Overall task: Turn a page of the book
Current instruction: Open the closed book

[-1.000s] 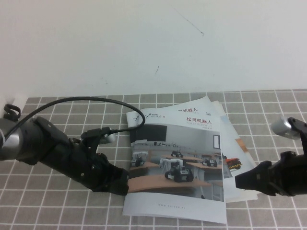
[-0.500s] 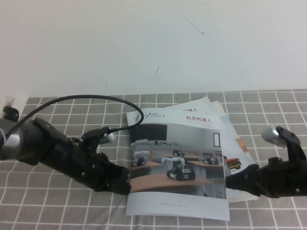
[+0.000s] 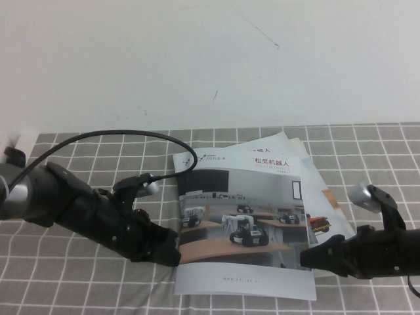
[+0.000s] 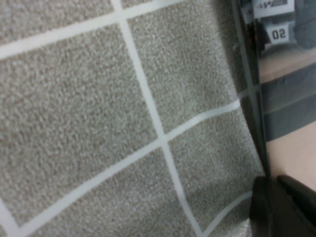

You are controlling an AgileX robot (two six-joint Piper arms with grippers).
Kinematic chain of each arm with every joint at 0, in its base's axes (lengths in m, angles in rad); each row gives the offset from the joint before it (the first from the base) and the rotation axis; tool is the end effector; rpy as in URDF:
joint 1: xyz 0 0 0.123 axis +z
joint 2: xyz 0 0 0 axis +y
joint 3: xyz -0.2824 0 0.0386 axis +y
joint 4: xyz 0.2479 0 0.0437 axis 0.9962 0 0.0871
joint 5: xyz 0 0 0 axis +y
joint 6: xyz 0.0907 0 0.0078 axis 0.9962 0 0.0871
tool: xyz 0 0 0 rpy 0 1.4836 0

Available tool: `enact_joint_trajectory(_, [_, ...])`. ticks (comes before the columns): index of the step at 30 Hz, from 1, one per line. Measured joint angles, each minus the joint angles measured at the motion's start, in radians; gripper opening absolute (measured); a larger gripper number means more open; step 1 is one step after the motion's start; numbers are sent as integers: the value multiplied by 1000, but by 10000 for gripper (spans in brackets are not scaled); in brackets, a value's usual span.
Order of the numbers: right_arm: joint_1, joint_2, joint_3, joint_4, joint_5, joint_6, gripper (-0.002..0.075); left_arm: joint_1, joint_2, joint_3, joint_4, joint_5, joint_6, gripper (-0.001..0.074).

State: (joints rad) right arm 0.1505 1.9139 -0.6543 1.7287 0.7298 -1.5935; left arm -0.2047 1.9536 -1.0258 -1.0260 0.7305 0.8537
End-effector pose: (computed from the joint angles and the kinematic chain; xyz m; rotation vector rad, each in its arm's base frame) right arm 0.2717 0.1019 0.0946 -0.2157 2.5432 1.0580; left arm 0.3288 -0.1214 0.1269 0.3664 2.7620 -0.9152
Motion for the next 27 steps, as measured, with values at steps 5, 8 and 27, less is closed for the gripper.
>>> enact_joint_trajectory(5, [4,1,-14,-4,0,-5,314,0,0,0,0,0,2,-4])
enact_joint_trajectory(8, [6,7,-27,-5,0,-5,315,0,2,0,-5,2,2,-4])
enact_joint_trajectory(27, [14,11,-54,-8,65,-9,317,0,2,0,-7,4,2,-4])
